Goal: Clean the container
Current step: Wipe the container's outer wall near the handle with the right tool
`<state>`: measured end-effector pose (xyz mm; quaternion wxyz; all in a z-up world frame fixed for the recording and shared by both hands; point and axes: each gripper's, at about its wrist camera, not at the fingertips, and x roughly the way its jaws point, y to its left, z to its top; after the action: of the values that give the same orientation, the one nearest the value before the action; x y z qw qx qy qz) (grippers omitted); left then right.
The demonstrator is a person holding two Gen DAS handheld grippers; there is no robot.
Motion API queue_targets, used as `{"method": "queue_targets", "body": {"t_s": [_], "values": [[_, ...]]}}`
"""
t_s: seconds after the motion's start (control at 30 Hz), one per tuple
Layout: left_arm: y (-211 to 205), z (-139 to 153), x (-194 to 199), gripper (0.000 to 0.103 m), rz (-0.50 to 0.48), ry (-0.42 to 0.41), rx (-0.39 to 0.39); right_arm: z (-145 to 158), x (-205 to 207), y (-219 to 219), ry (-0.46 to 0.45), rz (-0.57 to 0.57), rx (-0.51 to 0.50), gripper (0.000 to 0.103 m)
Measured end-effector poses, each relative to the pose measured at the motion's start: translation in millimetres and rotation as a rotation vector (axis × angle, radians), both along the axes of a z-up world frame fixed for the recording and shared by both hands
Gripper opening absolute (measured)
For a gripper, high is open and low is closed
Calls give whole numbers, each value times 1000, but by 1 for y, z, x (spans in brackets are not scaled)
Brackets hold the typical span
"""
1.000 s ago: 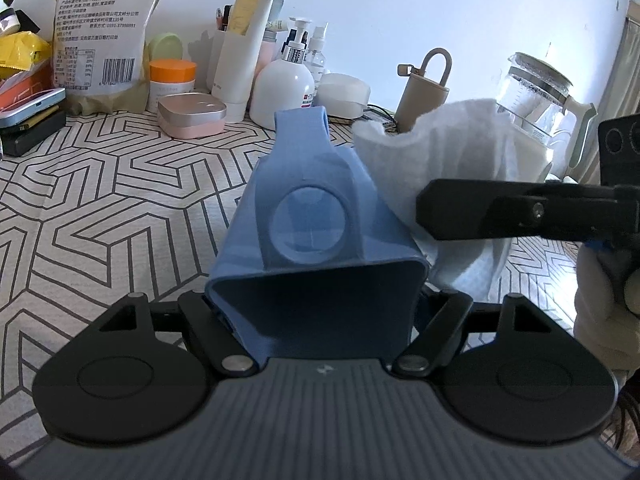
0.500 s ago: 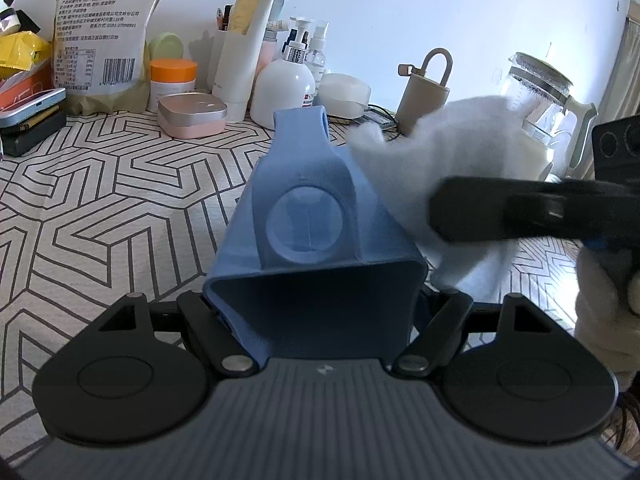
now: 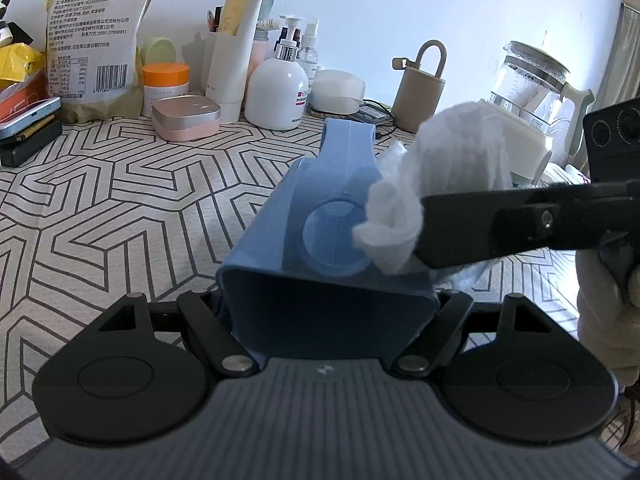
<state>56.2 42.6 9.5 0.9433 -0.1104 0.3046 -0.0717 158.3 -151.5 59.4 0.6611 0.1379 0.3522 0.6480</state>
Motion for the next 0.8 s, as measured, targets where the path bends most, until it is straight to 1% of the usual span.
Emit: {"method": "queue_targets", "body": {"t_s": [0.3, 0.4, 0.5, 0.57, 0.8], "values": [[0, 0, 0, 77, 5, -2, 1, 1, 3, -5, -1, -19, -10, 16], [0, 0, -1, 75, 5, -4, 1, 0, 8, -8, 18, -34, -11, 16], [0, 1, -1, 75, 3, -5, 0, -4, 16, -11, 64, -53, -2, 16], [0, 1, -1, 75, 3, -6, 2, -6, 20, -13, 72, -75, -1, 16], [1, 0, -1, 74, 4, -8, -6, -6, 24, -18, 62, -132, -14, 16]]}}
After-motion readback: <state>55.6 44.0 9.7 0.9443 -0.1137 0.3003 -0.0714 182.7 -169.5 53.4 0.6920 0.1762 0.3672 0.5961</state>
